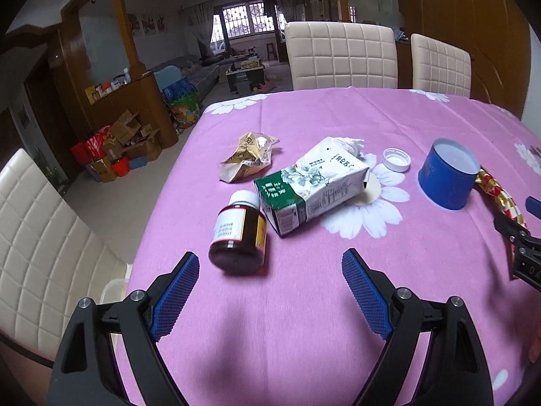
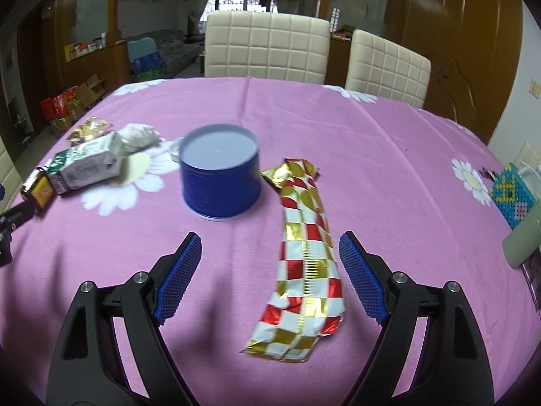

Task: Collect trash
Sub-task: 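Grasp the red-and-gold checkered wrapper with the right gripper while the left gripper approaches the brown bottle, then grasp the brown medicine bottle with the left gripper while the right gripper lifts the checkered wrapper, then carry the bottle left to the bin and release it while the right gripper carries the checkered wrapper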

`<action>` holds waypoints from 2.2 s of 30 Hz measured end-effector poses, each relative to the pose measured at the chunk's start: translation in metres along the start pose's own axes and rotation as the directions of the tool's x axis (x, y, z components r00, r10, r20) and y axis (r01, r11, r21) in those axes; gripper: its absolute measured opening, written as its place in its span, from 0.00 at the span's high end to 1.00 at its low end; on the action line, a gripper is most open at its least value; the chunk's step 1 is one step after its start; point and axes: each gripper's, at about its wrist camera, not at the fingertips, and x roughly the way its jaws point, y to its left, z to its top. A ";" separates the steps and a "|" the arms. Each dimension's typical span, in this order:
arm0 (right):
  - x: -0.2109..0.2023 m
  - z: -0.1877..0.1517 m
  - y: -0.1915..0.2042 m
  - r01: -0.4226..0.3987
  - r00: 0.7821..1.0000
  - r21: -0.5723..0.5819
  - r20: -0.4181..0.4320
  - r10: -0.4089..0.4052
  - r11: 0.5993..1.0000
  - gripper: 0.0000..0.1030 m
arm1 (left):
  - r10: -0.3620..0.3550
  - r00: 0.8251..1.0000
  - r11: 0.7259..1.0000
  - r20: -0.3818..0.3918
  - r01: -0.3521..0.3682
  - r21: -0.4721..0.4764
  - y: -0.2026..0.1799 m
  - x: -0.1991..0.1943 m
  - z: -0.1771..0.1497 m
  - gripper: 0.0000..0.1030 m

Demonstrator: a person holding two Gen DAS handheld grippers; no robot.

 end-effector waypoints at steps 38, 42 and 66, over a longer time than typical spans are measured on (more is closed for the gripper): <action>0.016 0.001 0.006 -0.015 0.998 -0.027 -0.068 0.013 1.000 0.68 | -0.048 0.998 0.991 -0.034 0.052 0.120 0.016 0.030 0.001 0.54; 0.002 0.004 0.008 -0.006 1.000 -0.039 -0.030 0.005 0.999 0.68 | -0.045 0.999 0.991 -0.002 0.044 0.124 0.016 0.014 -0.002 0.55; -0.090 0.009 0.050 -0.042 0.987 -0.150 0.148 0.064 0.988 0.68 | -0.020 0.987 0.993 0.161 0.001 0.117 0.040 -0.084 -0.027 0.56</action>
